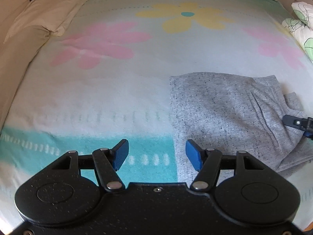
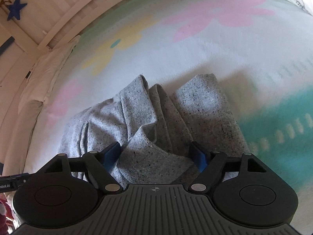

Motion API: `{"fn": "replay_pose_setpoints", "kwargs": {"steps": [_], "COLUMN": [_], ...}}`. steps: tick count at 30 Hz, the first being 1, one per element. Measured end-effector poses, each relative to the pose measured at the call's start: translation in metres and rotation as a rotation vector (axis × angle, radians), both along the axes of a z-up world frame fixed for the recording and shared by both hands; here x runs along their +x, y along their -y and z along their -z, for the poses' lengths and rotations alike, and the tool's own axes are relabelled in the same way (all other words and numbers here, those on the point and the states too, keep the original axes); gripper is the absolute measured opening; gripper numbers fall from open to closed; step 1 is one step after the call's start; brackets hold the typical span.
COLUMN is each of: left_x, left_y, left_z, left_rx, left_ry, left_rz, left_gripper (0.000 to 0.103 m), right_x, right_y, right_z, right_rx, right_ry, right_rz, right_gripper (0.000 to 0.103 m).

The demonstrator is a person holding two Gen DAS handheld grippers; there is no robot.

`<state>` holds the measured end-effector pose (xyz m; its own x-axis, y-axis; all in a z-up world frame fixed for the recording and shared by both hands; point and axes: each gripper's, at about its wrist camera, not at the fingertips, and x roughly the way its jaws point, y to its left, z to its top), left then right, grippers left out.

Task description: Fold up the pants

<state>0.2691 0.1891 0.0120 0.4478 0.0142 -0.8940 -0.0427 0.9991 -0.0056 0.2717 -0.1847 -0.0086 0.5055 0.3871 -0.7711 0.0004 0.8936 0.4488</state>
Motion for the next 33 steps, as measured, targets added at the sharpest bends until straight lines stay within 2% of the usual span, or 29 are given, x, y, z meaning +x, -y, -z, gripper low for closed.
{"fn": "replay_pose_setpoints", "kwargs": {"steps": [1, 2, 3, 4, 8, 10, 11, 13, 16, 17, 19, 21, 23, 27, 33], "left_x": [0.0, -0.001, -0.001, -0.002, -0.001, -0.001, -0.002, -0.004, -0.006, -0.007, -0.009, -0.01, -0.009, -0.005, -0.002], "left_y": [-0.001, -0.003, -0.003, -0.003, -0.003, -0.002, 0.0, 0.004, 0.014, 0.018, 0.024, 0.03, 0.034, 0.036, 0.03], "left_z": [0.0, -0.002, -0.002, -0.003, -0.001, -0.001, 0.0, 0.001, 0.008, 0.011, 0.014, 0.012, 0.009, 0.005, 0.005], "left_rx": [-0.007, -0.01, -0.009, -0.006, -0.005, -0.01, -0.009, -0.001, 0.016, 0.02, 0.028, 0.028, 0.028, 0.032, 0.011], "left_ry": [0.0, 0.001, 0.003, 0.004, -0.001, -0.004, -0.001, 0.007, 0.006, 0.002, -0.005, 0.003, 0.017, 0.026, 0.011], "left_rz": [0.0, -0.001, 0.0, 0.002, -0.01, -0.012, -0.01, 0.006, 0.041, 0.054, 0.082, 0.105, 0.117, 0.11, 0.08], "left_gripper": [0.067, 0.067, 0.067, 0.067, 0.067, 0.067, 0.067, 0.067, 0.067, 0.067, 0.067, 0.067, 0.067, 0.067, 0.067], "right_x": [0.001, 0.001, 0.0, -0.002, -0.029, -0.04, -0.043, -0.043, -0.025, -0.023, -0.02, -0.021, -0.02, -0.021, -0.021], "right_y": [-0.002, -0.003, -0.007, -0.013, -0.04, -0.036, -0.032, -0.02, 0.003, 0.011, 0.039, 0.062, 0.072, 0.069, 0.047], "right_z": [-0.002, -0.005, -0.011, -0.02, -0.075, -0.096, -0.103, -0.105, -0.075, -0.064, -0.048, -0.042, -0.041, -0.036, -0.017], "right_rx": [-0.002, -0.002, 0.001, -0.013, -0.151, -0.157, -0.171, -0.23, -0.259, -0.236, -0.101, 0.043, 0.119, 0.182, 0.186], "right_ry": [0.005, 0.015, 0.039, 0.067, 0.283, 0.336, 0.347, 0.359, 0.229, 0.184, 0.139, 0.12, 0.099, 0.066, -0.016], "right_rz": [-0.01, -0.017, -0.024, -0.038, -0.178, -0.198, -0.202, -0.173, -0.097, -0.077, 0.06, 0.152, 0.173, 0.136, 0.054], "right_gripper": [0.06, 0.033, 0.019, 0.016, 0.007, 0.006, 0.003, 0.003, 0.004, 0.006, 0.011, 0.049, 0.065, 0.068, 0.069]}}
